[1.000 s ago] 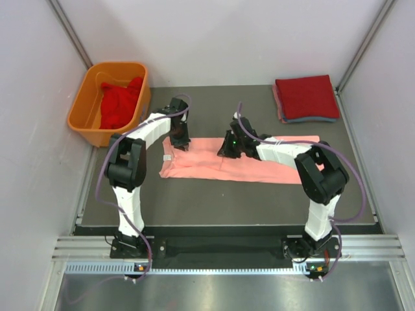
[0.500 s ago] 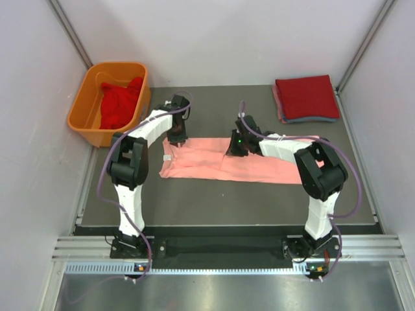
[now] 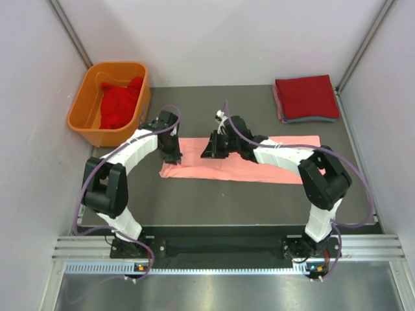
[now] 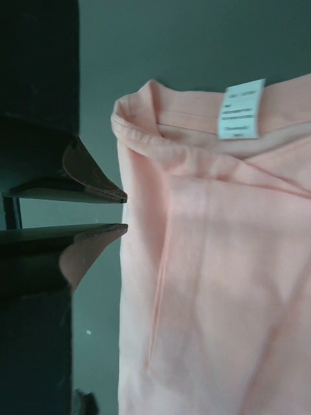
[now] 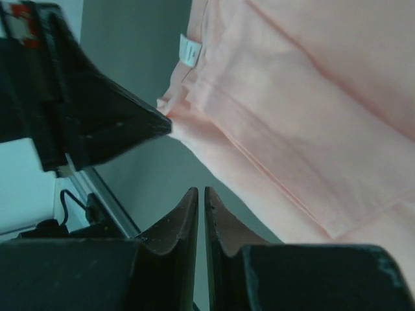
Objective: Fold and stack the t-shirts
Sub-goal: Fold the tshirt
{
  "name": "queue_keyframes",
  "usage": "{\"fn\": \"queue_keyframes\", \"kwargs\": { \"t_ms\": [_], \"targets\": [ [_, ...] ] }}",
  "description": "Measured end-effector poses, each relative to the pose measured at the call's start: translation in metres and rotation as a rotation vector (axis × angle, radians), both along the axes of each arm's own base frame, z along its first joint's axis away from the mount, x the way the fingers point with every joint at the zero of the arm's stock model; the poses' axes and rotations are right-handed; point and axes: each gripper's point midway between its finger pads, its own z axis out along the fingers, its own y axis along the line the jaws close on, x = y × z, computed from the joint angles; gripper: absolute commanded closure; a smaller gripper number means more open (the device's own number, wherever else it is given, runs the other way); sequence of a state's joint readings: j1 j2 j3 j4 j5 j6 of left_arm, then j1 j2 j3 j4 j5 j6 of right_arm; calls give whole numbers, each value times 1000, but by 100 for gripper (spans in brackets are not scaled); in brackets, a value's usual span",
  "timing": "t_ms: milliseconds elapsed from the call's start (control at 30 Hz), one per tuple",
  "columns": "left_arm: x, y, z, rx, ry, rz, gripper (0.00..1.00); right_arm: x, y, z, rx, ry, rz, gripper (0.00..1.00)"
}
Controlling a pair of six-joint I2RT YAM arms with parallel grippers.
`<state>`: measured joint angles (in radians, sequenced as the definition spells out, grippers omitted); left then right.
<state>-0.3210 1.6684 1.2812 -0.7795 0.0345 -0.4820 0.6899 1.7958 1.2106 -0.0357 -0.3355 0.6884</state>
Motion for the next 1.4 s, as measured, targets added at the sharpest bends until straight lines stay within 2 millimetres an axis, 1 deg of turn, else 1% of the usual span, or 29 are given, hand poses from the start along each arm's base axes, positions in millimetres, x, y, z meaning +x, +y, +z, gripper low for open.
{"fn": "queue_keyframes", "kwargs": {
  "t_ms": [67,133,200,300,333,533,600,667,733,867,933,1000,1100,1167,1300,1333,1400],
  "targets": [
    [-17,4,-23,10,61,15,76,-7,10,-7,29,15,37,92],
    [-33,13,-43,44,118,37,76,-14,13,-26,23,47,61,92],
    [-46,24,-60,96,165,63,76,-20,9,-56,-14,98,68,92],
    [-56,39,-79,173,211,100,77,-32,-4,-102,-83,181,67,92],
    [-57,40,-80,179,216,107,77,-36,-4,-104,-69,196,81,92],
    [-52,51,-77,248,192,146,77,-34,-6,-101,-81,161,93,92],
    [-50,55,-70,279,185,150,75,-35,-9,-98,-88,153,92,91],
    [-44,54,-60,282,161,152,75,-37,-12,-95,-97,152,93,91],
    [-33,44,-43,234,111,144,75,-39,-14,-89,-96,149,92,91],
    [-12,17,-8,88,-5,114,75,-37,-11,-74,-74,126,97,91],
    [-7,11,-4,58,-20,107,75,-34,-7,-67,-64,119,101,91],
    [-4,8,-12,58,-4,105,76,-30,-4,-62,-53,111,105,91],
    [-7,10,-34,86,55,104,76,-23,6,-57,-34,99,116,91],
    [-13,14,-47,112,86,108,76,-20,9,-64,-33,107,121,91],
    [-29,32,-65,197,126,125,76,-25,6,-96,-70,170,122,91],
    [-30,35,-67,214,130,129,76,-27,7,-99,-60,187,130,91],
    [-30,43,-74,261,137,141,76,-26,7,-99,-51,187,134,91]
  ]
}}
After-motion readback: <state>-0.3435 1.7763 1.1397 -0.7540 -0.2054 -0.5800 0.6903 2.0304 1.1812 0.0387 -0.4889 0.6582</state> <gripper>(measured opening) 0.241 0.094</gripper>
